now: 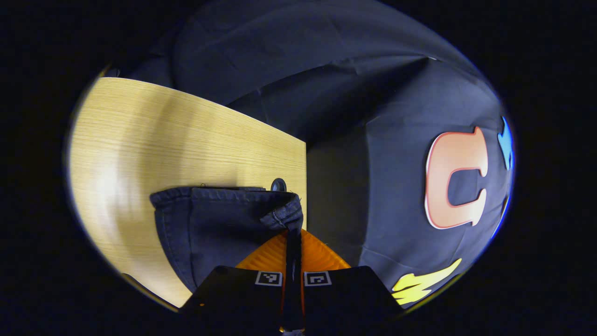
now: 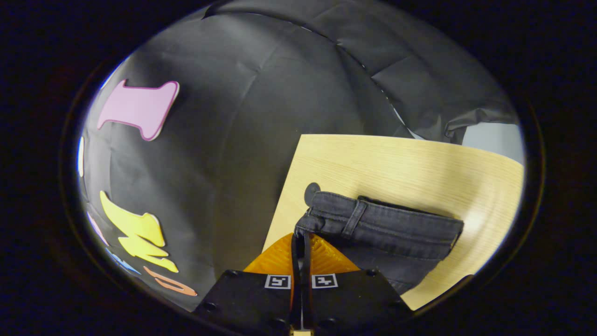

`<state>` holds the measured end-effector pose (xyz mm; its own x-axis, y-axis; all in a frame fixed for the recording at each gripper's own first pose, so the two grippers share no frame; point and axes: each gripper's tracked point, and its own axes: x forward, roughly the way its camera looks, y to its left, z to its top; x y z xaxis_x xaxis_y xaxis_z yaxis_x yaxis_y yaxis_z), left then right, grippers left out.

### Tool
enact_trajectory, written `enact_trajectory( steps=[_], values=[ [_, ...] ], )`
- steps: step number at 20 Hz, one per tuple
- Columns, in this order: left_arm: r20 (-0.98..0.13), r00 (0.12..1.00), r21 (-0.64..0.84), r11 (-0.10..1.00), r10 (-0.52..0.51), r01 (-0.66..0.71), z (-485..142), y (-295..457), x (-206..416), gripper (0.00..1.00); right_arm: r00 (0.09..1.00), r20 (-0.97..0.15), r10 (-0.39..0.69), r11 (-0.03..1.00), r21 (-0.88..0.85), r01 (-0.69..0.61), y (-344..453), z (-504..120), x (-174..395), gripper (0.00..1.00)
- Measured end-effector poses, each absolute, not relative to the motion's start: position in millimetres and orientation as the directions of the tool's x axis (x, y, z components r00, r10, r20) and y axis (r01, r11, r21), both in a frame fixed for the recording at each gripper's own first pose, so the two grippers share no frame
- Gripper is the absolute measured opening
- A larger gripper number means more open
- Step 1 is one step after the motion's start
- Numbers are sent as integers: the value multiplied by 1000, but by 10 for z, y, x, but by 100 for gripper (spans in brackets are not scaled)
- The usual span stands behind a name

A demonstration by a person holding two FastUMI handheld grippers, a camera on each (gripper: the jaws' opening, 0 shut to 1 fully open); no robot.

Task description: Grasp the waist and the cuffs of the jeans and fold them to make the two legs overlap; first hold the waist and fold one-third of the jeans toward the cuffs, then hold the cuffs and fold the remaining one-third in the same direction to finish folding.

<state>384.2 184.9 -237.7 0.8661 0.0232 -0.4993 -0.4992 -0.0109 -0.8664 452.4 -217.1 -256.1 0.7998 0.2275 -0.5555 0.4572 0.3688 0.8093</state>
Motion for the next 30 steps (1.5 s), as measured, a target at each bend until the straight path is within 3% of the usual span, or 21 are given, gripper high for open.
enact_trajectory(
  steps=[3, 11, 14, 15, 16, 17, 18, 19, 20, 21, 22, 23, 24, 25, 28, 30],
  values=[
    [-526, 850, -849, 44, 30, -527, -2591, 1802, 4026, 3, 792, -569, 222, 382, 798, 466, -2123, -2805, 4697, 2],
    [-535, 844, -845, -17, 39, -535, -2903, 1749, 4160, 4, 807, -552, 210, 414, 798, 438, -2079, -3020, 4848, 2],
    [-524, 851, -851, 15, 41, -525, -2847, 1766, 4141, 15, 824, -524, 213, 431, 808, 403, -2041, -2938, 4852, 10],
    [-516, 855, -855, 29, 46, -518, -2835, 1776, 4131, 39, 833, -509, 218, 423, 818, 389, -2022, -2910, 4851, 27],
    [-506, 862, -861, 35, 43, -507, -2808, 1748, 4109, 52, 836, -500, 225, 425, 823, 378, -2001, -2855, 4852, 30],
    [-493, 869, -868, 38, 39, -494, -2774, 1745, 4099, 59, 844, -487, 227, 434, 826, 360, -1996, -2808, 4845, 32],
    [-482, 875, -875, 43, 41, -483, -2727, 1734, 4077, 73, 849, -479, 222, 454, 822, 345, -2028, -2731, 4775, 45],
    [-466, 884, -881, 66, 44, -468, -2669, 1701, 4040, 77, 856, -470, 214, 475, 816, 329, -2040, -2686, 4758, 58],
    [-446, 893, -888, 98, 53, -449, -2598, 1686, 3999, 80, 866, -454, 212, 487, 817, 309, -2063, -2607, 4707, 71],
    [-420, 905, -895, 135, 65, -425, -2490, 1656, 3929, 80, 871, -443, 210, 498, 815, 295, -2081, -2522, 4655, 66],
    [-377, 923, -906, 178, 75, -384, -2352, 1609, 3867, 82, 879, -426, 213, 509, 816, 273, -2089, -2418, 4594, 72],
    [-334, 939, -908, 239, 87, -345, -2196, 1557, 3799, 83, 885, -418, 204, 535, 805, 257, -2126, -2328, 4517, 88],
    [-308, 949, -898, 308, 74, -315, -2058, 1458, 3699, 82, 894, -408, 184, 571, 785, 240, -2185, -2239, 4425, 80],
    [-291, 955, -870, 399, 59, -290, -1965, 1353, 3630, 99, 903, -396, 166, 608, 762, 222, -2237, -2139, 4300, 88],
    [-195, 981, -729, 666, 20, -159, -1530, 1000, 3386, 99, 922, -368, 125, 703, 688, 180, -2341, -1906, 3920, 88],
    [-129, 992, -681, 727, -2, -87, -1207, 768, 3217, 98, 925, -367, 92, 748, 640, 179, -2433, -1868, 3716, 88]
  ],
)
